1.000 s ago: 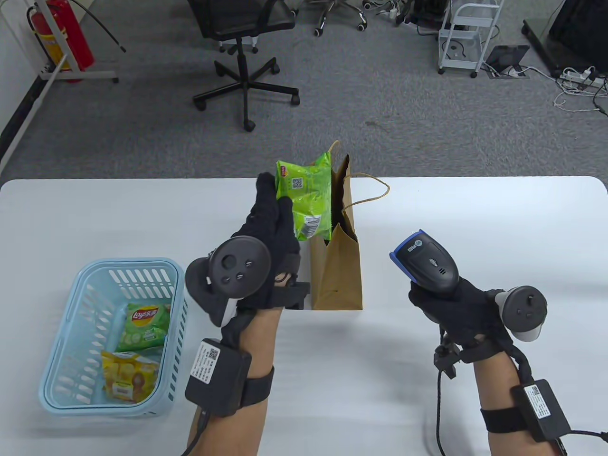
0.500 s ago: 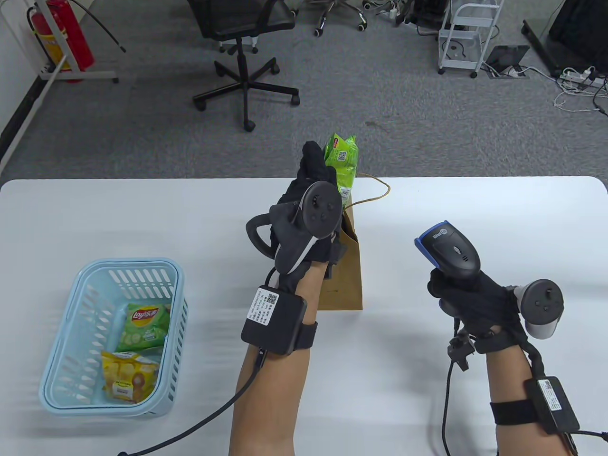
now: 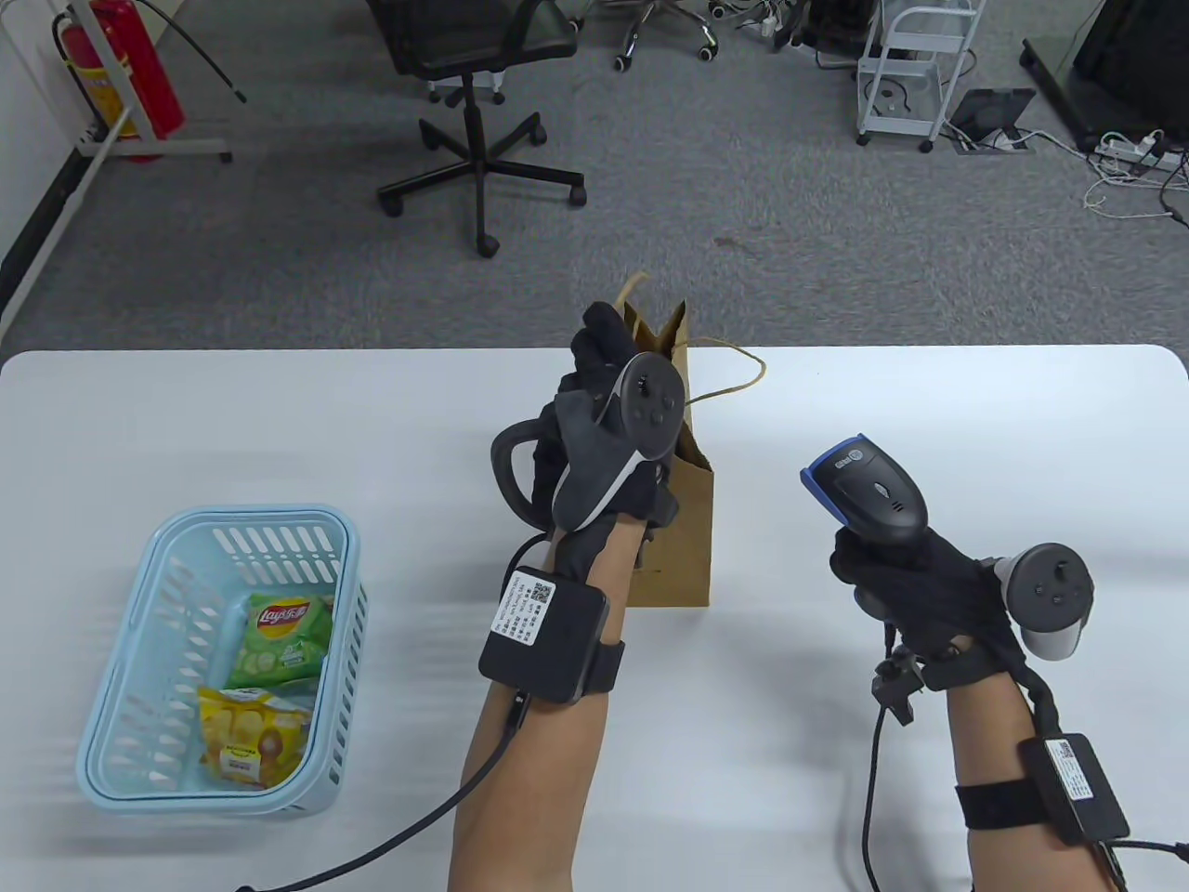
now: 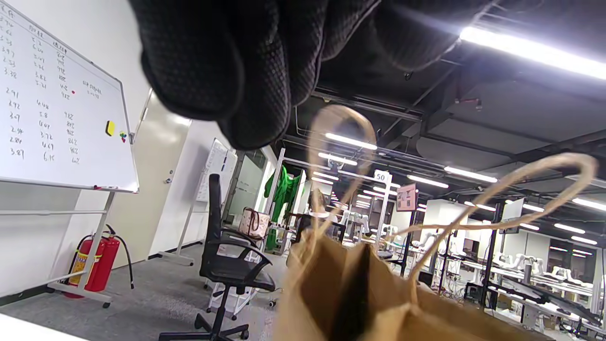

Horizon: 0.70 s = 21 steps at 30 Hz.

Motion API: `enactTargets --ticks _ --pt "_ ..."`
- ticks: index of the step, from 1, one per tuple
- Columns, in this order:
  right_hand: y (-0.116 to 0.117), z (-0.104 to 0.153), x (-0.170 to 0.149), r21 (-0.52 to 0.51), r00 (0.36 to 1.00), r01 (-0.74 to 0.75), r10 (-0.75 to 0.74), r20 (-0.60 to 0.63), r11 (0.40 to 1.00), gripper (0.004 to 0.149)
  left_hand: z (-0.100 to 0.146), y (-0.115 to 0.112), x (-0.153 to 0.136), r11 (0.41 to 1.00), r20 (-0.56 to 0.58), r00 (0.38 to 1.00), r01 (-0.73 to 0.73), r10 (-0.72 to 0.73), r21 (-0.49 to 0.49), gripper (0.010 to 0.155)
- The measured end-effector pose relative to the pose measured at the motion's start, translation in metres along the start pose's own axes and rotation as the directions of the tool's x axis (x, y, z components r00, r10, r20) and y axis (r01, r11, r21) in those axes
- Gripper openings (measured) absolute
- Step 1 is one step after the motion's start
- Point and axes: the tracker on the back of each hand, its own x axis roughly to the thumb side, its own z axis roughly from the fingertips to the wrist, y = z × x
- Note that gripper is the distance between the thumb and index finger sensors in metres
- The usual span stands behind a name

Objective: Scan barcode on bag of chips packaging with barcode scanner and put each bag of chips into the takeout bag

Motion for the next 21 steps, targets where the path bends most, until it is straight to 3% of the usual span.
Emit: enactTargets --ticks 5,8,10,16,21 --pt "0.001 0.000 0.001 0.008 1.000 -0.013 0.013 0.005 1.000 0.064 0.014 0.049 -0.041 0.999 -0.024 0.999 -0.036 0.035 -0.016 0.065" --pt "0.003 -0.001 0.001 0.017 1.000 -0.022 0.022 0.006 1.000 0.064 0.016 0.061 -0.087 0.990 -0.086 0.996 -0.044 0.032 -0.138 0.066" --pt "0.006 -0.001 0.001 0.028 0.999 -0.032 0.032 0.003 0.999 0.064 0.019 0.056 -0.131 0.957 -0.171 0.985 -0.031 -0.019 -0.288 0.066" --pt "0.010 -0.002 -0.003 0.047 0.998 -0.061 0.061 -0.014 0.997 0.064 0.038 0.017 -0.241 0.857 -0.347 0.922 -0.035 -0.170 -0.514 0.068" --pt "0.015 -0.002 -0.009 0.068 0.995 -0.087 0.090 -0.037 0.994 0.064 0.060 -0.018 -0.299 0.736 -0.421 0.866 -0.096 -0.270 -0.670 0.064"
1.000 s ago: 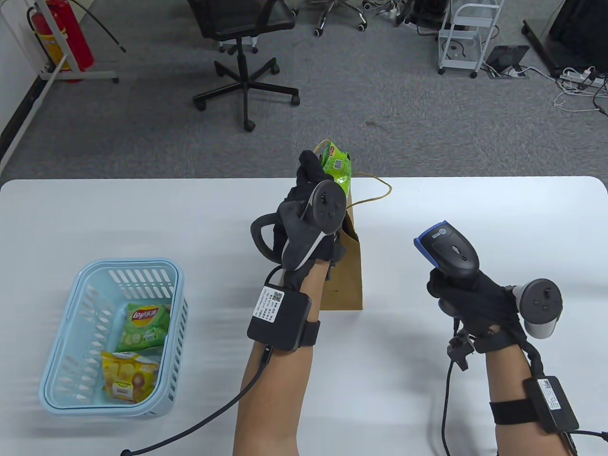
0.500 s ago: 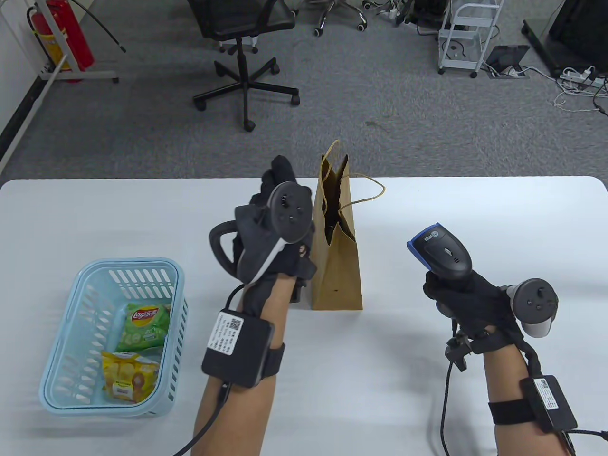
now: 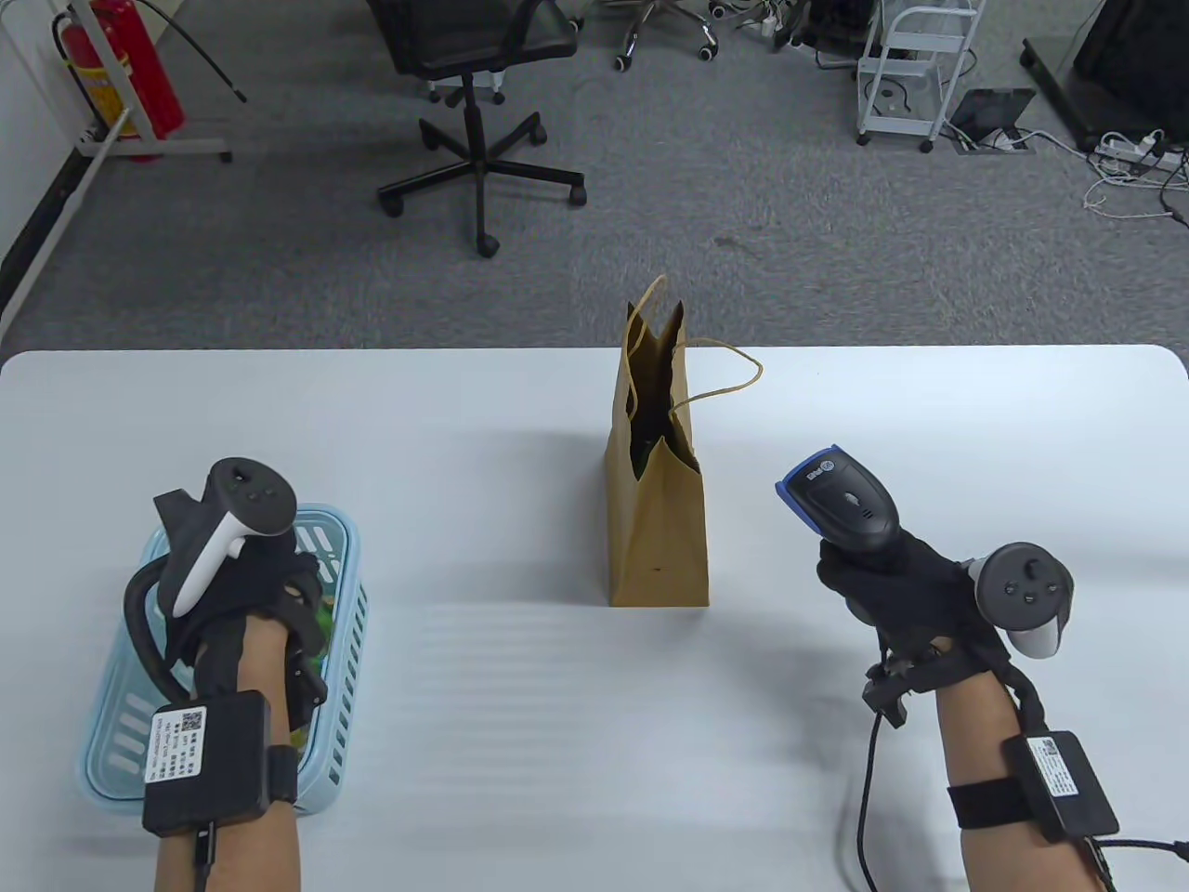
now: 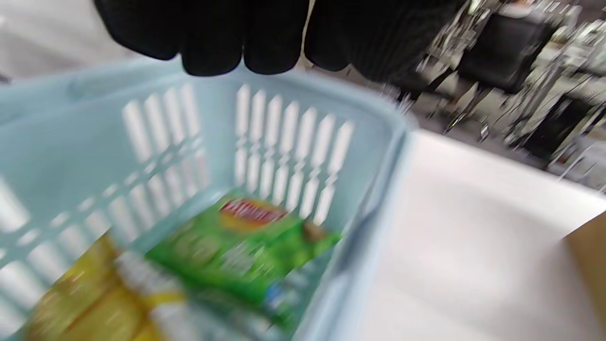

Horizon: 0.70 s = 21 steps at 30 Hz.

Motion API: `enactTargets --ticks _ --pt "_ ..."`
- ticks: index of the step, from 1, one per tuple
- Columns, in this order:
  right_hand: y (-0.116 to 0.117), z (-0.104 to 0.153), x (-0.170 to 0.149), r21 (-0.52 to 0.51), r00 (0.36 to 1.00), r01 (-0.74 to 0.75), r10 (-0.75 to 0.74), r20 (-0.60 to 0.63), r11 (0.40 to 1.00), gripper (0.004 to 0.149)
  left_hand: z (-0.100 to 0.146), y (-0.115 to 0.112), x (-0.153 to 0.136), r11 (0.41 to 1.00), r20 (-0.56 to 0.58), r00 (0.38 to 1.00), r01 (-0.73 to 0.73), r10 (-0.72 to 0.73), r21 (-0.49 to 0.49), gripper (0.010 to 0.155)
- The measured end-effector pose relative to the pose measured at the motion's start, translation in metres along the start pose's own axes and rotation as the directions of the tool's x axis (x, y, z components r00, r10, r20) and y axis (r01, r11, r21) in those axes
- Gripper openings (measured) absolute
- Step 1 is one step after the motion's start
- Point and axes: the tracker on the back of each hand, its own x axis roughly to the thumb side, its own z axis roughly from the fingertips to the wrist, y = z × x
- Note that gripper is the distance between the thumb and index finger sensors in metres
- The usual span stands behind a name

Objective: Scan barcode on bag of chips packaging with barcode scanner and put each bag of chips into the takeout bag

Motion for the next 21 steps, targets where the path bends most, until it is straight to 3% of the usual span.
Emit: enactTargets --ticks 5,10,21 --pt "0.004 0.000 -0.004 0.012 1.000 -0.021 0.021 -0.020 1.000 0.064 -0.022 -0.022 -0.025 0.987 -0.122 0.986 0.099 -0.114 -0.127 0.064" --pt "0.007 0.001 -0.008 0.029 0.998 -0.041 0.042 -0.037 0.999 0.064 -0.037 -0.039 -0.041 0.968 -0.223 0.954 0.159 -0.201 -0.194 0.066" --pt "0.008 0.000 -0.008 0.040 0.998 -0.046 0.047 -0.038 0.998 0.064 -0.060 -0.073 -0.063 0.935 -0.247 0.953 0.084 -0.177 -0.345 0.075"
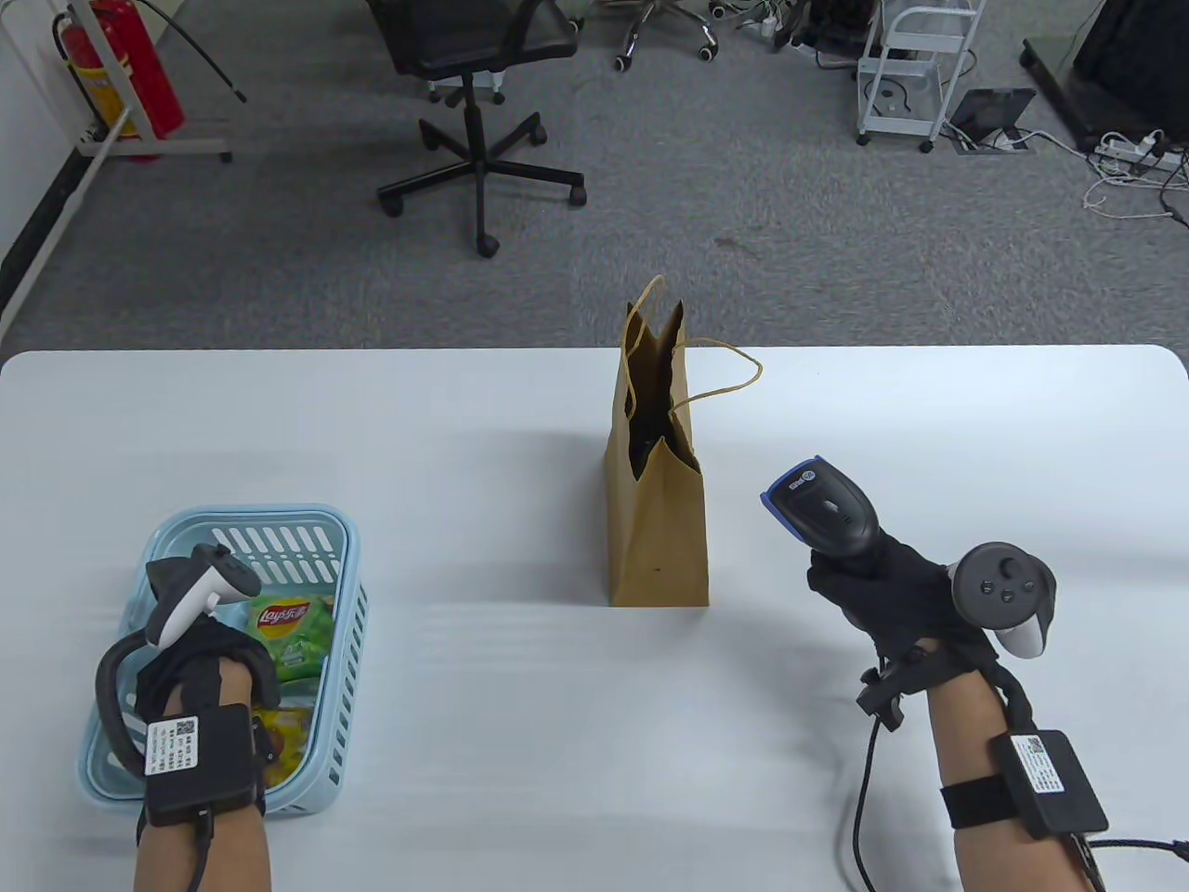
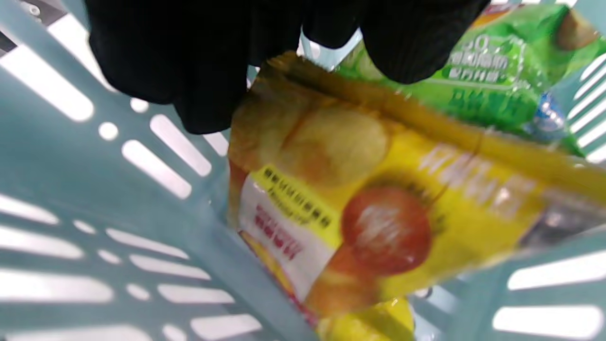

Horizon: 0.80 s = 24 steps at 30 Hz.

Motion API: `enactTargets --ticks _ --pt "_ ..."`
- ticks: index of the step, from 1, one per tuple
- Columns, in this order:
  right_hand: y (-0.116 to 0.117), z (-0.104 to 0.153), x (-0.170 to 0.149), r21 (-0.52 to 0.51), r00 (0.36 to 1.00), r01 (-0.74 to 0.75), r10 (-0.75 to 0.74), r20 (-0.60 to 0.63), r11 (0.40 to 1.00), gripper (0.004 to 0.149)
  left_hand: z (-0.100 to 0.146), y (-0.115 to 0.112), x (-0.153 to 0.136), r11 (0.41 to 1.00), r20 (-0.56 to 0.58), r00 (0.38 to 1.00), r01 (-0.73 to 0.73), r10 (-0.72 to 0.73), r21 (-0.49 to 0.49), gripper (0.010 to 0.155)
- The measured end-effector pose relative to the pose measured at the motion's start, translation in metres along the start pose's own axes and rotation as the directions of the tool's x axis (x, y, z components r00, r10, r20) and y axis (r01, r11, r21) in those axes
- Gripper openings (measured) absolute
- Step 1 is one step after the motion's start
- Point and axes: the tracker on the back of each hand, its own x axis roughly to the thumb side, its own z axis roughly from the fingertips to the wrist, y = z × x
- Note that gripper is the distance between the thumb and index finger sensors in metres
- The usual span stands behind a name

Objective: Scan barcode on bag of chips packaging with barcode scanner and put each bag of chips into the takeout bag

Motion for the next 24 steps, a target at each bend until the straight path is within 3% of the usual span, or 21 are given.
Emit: enactTargets --ticks 2,7,11,15,18,24 --pt "0.000 0.000 0.000 0.000 1.000 0.002 -0.002 -0.001 1.000 0.064 -0.004 -0.002 -0.001 1.000 -0.017 1.000 -0.002 0.002 -0.026 0.076" --pt "0.000 -0.001 0.000 -0.001 1.000 0.007 -0.007 -0.003 1.000 0.064 -0.004 0.000 -0.002 1.000 -0.007 1.000 -0.017 0.017 0.020 0.078" --pt "-0.001 -0.001 0.000 -0.005 1.000 0.011 -0.011 0.000 1.000 0.064 0.004 0.007 -0.004 0.991 0.011 0.999 -0.035 0.034 0.130 0.072" --pt "-0.002 -0.001 0.000 -0.010 1.000 0.020 -0.020 0.004 1.000 0.064 0.023 0.021 -0.014 0.964 0.097 0.988 -0.141 0.122 0.225 0.064" --pt "-0.003 -0.001 0.002 -0.017 1.000 0.029 -0.028 0.013 0.999 0.064 0.041 0.032 -0.026 0.924 0.171 0.962 -0.254 0.212 0.285 0.061" --pt "-0.008 0.001 0.008 -0.036 0.998 0.060 -0.058 0.039 0.998 0.064 0.093 0.059 -0.048 0.781 0.367 0.867 -0.475 0.337 0.406 0.057"
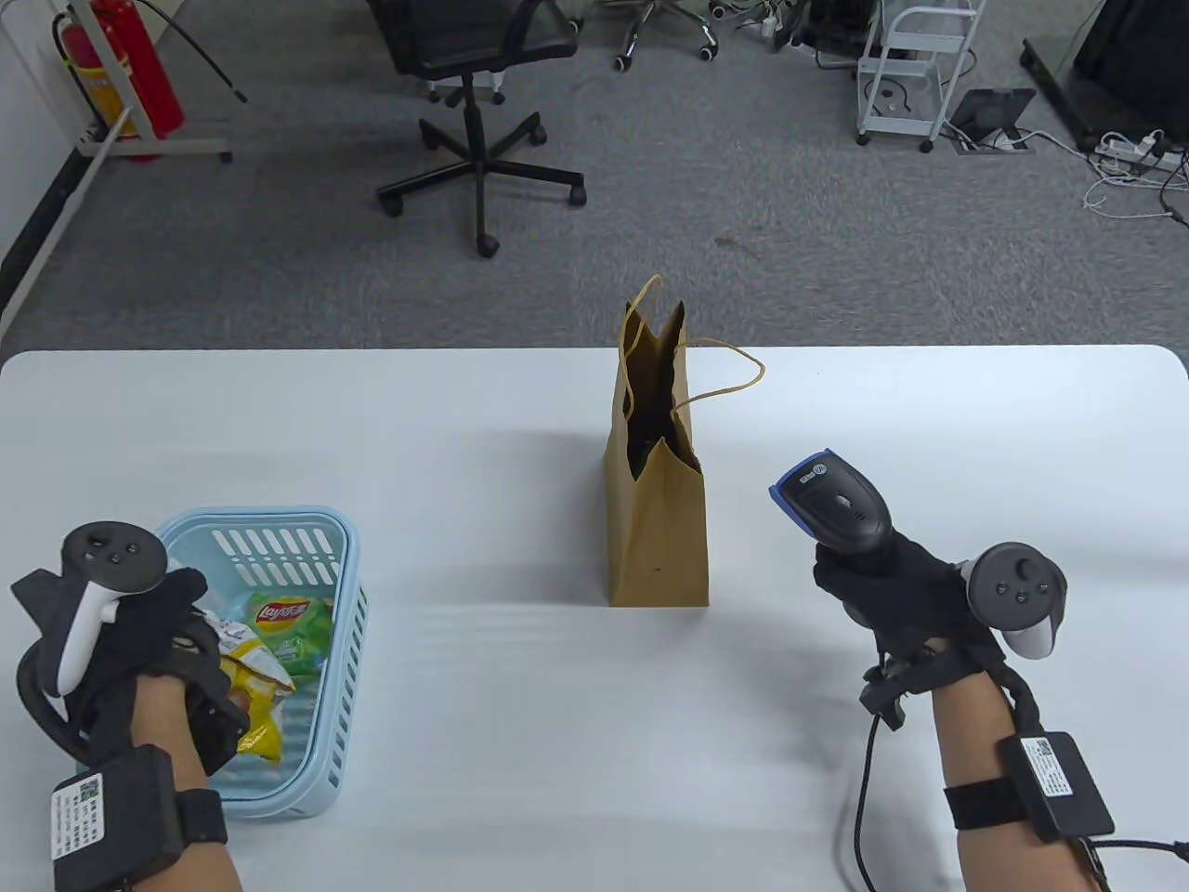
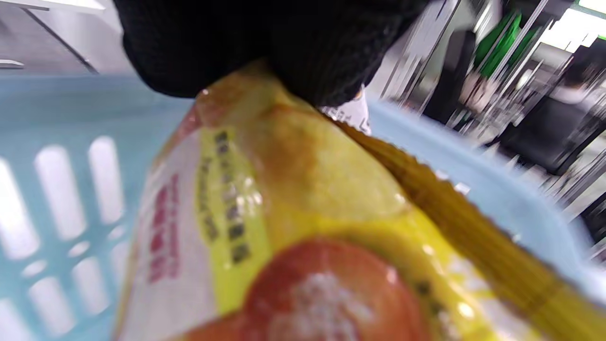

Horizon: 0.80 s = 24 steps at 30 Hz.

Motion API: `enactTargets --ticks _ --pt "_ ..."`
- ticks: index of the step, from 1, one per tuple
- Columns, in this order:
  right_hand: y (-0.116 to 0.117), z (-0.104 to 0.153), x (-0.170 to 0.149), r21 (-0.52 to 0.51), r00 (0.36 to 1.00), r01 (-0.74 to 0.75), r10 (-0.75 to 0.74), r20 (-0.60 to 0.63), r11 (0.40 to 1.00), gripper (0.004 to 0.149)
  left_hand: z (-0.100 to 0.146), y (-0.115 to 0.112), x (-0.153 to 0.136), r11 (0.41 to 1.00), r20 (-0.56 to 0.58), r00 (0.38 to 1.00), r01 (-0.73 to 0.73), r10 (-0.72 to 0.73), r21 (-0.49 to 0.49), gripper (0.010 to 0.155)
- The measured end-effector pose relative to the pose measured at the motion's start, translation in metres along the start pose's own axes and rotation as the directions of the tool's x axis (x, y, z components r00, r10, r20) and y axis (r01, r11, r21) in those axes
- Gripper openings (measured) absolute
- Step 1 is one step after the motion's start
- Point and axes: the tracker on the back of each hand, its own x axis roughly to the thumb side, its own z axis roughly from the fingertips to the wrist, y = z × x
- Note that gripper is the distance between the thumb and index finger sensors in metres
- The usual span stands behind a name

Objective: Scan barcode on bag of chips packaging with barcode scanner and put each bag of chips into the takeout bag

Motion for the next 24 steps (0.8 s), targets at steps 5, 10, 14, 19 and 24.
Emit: enactTargets --ticks 5,10,14,19,24 --pt "-0.001 0.000 0.012 -0.008 0.999 0.030 -0.030 0.046 1.000 0.064 0.030 0.032 0.022 0.960 0.301 0.923 -0.271 0.239 0.070 0.055" --pt "0.002 -0.001 0.029 0.008 0.992 0.060 -0.061 0.113 0.998 0.063 0.054 0.036 0.058 0.919 0.538 0.782 -0.392 0.315 0.032 0.054" --pt "0.008 -0.003 0.044 0.044 0.985 0.049 -0.056 0.165 0.998 0.063 0.068 0.026 0.095 0.895 0.654 0.665 -0.445 0.360 -0.040 0.054" --pt "0.020 -0.003 0.063 0.112 0.971 0.026 -0.052 0.234 0.993 0.062 0.081 -0.002 0.138 0.858 0.754 0.502 -0.490 0.423 -0.155 0.054" --pt "0.043 -0.003 0.082 0.210 0.950 0.005 -0.071 0.306 0.978 0.061 0.084 -0.047 0.174 0.881 0.793 0.456 -0.428 0.403 -0.202 0.054"
